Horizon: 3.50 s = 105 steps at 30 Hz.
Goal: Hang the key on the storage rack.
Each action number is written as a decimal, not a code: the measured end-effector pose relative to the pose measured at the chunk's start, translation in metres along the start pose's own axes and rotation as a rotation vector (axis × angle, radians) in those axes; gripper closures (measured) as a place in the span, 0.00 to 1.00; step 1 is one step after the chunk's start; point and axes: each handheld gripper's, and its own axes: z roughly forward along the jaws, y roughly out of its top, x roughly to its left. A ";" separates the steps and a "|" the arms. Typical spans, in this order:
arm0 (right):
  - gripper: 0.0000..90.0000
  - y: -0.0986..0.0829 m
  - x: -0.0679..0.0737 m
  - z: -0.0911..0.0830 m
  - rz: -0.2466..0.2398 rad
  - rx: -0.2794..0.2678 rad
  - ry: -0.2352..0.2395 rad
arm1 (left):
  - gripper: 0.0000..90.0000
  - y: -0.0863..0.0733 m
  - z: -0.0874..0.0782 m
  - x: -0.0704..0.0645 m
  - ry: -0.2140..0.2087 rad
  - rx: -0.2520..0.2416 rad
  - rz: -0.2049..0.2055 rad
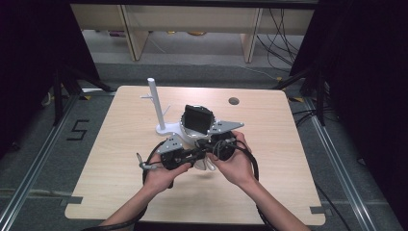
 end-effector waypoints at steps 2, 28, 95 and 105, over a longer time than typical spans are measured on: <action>0.98 0.000 0.000 0.000 -0.021 -0.002 0.007 | 0.90 0.001 -0.003 0.000 0.006 -0.003 0.005; 0.86 -0.043 -0.045 -0.039 0.165 -0.109 -0.035 | 0.93 0.001 -0.052 0.037 0.279 0.086 0.057; 0.80 -0.111 -0.087 -0.052 0.391 -0.123 -0.171 | 0.93 0.080 -0.075 0.112 0.750 0.105 0.153; 0.80 -0.112 -0.088 -0.051 0.391 -0.121 -0.167 | 0.93 0.080 -0.073 0.107 0.785 0.122 0.224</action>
